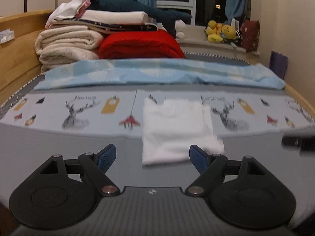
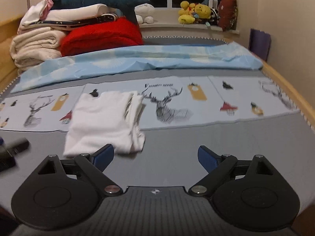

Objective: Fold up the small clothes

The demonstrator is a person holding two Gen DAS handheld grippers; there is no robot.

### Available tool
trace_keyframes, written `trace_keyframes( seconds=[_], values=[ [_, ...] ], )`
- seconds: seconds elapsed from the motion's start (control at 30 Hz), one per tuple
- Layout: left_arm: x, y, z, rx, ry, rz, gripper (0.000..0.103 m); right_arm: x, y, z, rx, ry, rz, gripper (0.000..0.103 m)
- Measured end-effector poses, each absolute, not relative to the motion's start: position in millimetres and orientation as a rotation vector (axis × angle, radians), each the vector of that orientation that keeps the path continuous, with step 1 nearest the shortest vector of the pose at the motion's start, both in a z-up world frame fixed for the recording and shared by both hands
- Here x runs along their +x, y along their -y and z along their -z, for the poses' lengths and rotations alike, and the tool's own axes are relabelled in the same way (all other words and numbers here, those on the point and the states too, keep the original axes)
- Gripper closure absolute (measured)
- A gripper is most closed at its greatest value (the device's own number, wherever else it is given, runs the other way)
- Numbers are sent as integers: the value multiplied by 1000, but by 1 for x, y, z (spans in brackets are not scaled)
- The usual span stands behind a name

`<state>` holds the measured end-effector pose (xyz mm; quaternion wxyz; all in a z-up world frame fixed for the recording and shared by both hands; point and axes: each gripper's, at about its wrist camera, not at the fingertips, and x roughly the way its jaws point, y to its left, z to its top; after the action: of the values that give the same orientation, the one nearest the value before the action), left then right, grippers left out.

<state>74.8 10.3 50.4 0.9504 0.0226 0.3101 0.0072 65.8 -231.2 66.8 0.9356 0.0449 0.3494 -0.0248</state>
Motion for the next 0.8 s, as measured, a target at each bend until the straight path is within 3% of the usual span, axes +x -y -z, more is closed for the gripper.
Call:
trace_keyframes(
  seconds=[0.1, 0.3, 0.43, 0.8],
  values=[
    [65, -10, -32, 34, -747, -65, 17, 45, 224, -62, 57, -692, 48, 5],
    [55, -5, -40, -7, -718, -37, 16, 32, 222, -39, 66, -704, 50, 4],
    [47, -6, -37, -12, -699, -52, 2, 36, 223, -29, 153, -771, 72, 4],
    [59, -10, -27, -27, -731, -43, 0, 47, 198, -25, 96, -771, 44, 4]
  ],
)
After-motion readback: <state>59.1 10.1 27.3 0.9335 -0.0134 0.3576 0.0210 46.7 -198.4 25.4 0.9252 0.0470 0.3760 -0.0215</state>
